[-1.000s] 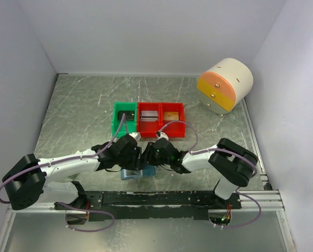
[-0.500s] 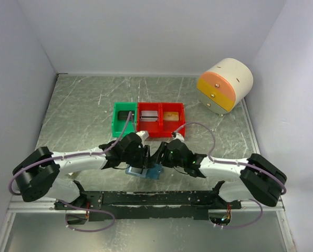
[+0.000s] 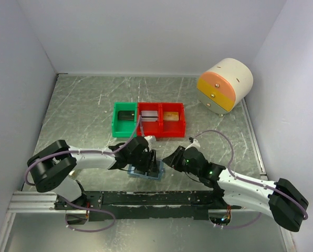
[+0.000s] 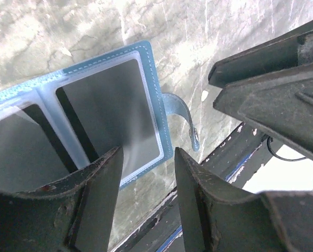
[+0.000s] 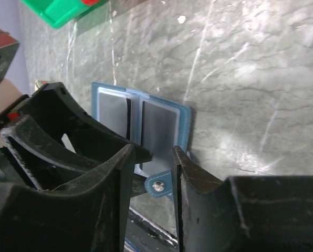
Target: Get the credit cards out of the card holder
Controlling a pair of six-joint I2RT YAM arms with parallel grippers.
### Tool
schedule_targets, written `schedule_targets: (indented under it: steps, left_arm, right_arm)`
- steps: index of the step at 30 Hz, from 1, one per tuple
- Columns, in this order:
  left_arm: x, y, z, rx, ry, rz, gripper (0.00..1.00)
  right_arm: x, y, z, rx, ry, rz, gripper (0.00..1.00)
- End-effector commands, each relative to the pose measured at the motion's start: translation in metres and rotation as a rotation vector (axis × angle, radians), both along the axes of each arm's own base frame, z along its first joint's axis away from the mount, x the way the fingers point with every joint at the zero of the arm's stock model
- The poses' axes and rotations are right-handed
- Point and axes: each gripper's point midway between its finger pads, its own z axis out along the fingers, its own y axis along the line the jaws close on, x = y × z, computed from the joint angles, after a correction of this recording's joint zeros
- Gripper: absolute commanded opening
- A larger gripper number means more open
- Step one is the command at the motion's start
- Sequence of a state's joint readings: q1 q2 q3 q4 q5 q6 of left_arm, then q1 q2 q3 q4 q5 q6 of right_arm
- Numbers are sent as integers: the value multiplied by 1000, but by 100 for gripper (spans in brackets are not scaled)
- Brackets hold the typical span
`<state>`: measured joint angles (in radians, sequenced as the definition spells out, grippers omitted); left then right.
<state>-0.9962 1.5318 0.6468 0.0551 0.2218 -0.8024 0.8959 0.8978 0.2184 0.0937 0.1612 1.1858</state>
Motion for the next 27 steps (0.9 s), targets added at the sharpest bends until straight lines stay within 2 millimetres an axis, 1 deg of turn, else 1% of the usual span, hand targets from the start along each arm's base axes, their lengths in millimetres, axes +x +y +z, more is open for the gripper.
schedule_targets:
  steps: [1,5,8,11,14,17,19,22,27]
  left_arm:
    - [-5,-9,4,-2,-19,-6,56]
    - [-1,-6,23,-1,-74,24,58]
    - [5,5,40,-5,-125,81,60]
    - [6,21,46,17,-151,126,63]
    - [7,35,46,48,-166,151,65]
    - [8,44,42,79,-180,166,66]
    - [9,44,41,84,-185,160,66]
    - [9,37,41,77,-184,133,66]
    - [8,18,36,61,-159,76,65]
  right_arm:
    - [1,17,20,45,-40,78,33]
    - [-1,35,24,51,-42,162,30]
    - [-2,46,19,43,-20,209,29]
    - [-2,53,8,10,9,245,27]
    - [-5,58,-4,-15,50,281,26]
    - [-8,52,-22,-76,98,266,25]
    - [-11,44,-32,-109,121,255,25]
    - [-18,35,-40,-117,139,239,25]
    - [-31,22,-57,-135,175,241,25]
